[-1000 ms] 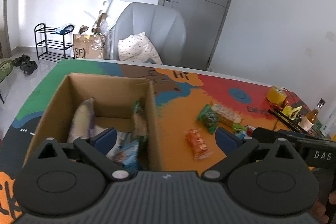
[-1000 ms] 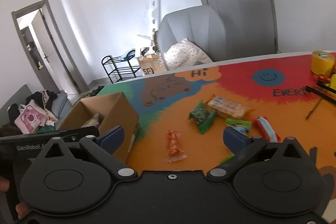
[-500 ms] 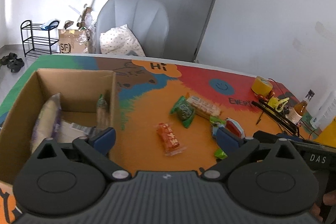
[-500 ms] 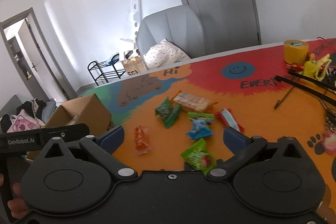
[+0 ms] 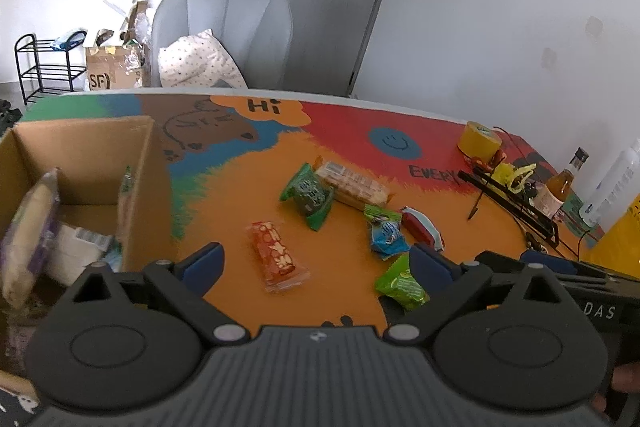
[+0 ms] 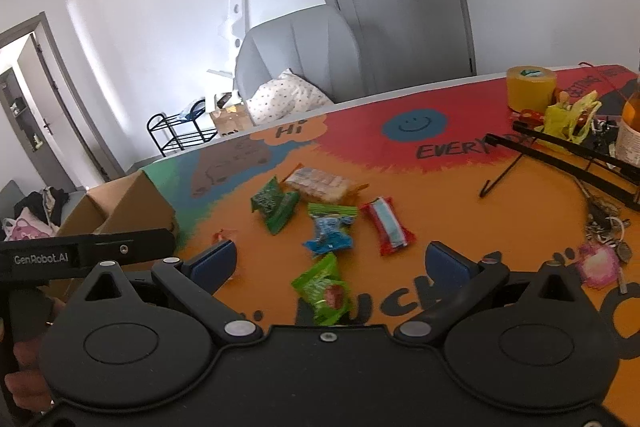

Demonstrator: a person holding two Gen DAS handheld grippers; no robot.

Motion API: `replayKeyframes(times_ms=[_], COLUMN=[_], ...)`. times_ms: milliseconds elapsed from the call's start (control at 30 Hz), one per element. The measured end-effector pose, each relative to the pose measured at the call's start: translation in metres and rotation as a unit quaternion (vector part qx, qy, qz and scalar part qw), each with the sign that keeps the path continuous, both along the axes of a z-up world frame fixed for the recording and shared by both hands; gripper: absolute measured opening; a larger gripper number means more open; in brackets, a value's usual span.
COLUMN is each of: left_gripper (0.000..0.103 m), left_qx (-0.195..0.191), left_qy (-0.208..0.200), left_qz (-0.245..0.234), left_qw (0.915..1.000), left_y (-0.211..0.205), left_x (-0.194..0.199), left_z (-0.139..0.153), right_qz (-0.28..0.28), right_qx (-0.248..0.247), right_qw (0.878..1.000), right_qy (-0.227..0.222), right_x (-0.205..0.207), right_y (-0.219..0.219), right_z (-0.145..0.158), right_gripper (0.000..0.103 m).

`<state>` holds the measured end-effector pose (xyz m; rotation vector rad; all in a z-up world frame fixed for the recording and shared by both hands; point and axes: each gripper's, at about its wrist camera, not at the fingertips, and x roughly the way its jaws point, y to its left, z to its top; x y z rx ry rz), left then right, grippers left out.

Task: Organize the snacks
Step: 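Move both grippers back to the orange snack and red-white striped bar, then grasp the orange wrapped snack with the left gripper while the right grasps the striped bar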

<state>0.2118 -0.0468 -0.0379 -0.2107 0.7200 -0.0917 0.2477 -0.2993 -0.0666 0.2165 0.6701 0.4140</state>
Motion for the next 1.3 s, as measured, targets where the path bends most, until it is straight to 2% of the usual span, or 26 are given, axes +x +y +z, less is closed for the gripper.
replayKeyframes(times_ms=[200, 367, 600, 733, 967, 1067, 1133, 1300], left_gripper=[0.098, 0.094, 0.084, 0.073, 0.068, 0.059, 0.046, 0.031], left_qx=[0.002, 0.003, 0.003, 0.002, 0.011, 0.019, 0.026, 0.041], left_qy=[0.012, 0.027, 0.059, 0.077, 0.076, 0.072, 0.070, 0.065], left_qz=[-0.008, -0.005, 0.008, 0.018, 0.027, 0.030, 0.031, 0.026], left_qw=[0.9999, 0.9996, 0.9982, 0.9969, 0.9967, 0.9968, 0.9968, 0.9967], left_y=[-0.011, -0.015, -0.014, -0.012, -0.010, -0.010, -0.010, -0.010], left_x=[0.011, 0.024, 0.046, 0.058, 0.072, 0.075, 0.076, 0.076], left_z=[-0.011, -0.024, -0.046, -0.057, -0.066, -0.066, -0.066, -0.066], right_qz=[-0.010, -0.015, -0.016, -0.011, -0.012, -0.017, -0.017, -0.015], right_qx=[-0.002, -0.006, -0.008, -0.013, -0.028, -0.030, -0.032, -0.050], right_qw=[1.000, 1.000, 0.999, 0.999, 0.998, 0.998, 0.999, 0.998], right_qy=[0.007, 0.015, 0.040, 0.046, 0.049, 0.043, 0.040, 0.032], right_x=[0.005, 0.013, 0.037, 0.049, 0.072, 0.080, 0.085, 0.090], right_y=[-0.010, -0.015, -0.016, -0.010, 0.001, 0.002, 0.004, 0.013], right_z=[-0.010, -0.021, -0.042, -0.050, -0.060, -0.061, -0.061, -0.062], right_gripper=[0.101, 0.094, 0.082, 0.076, 0.069, 0.068, 0.067, 0.066])
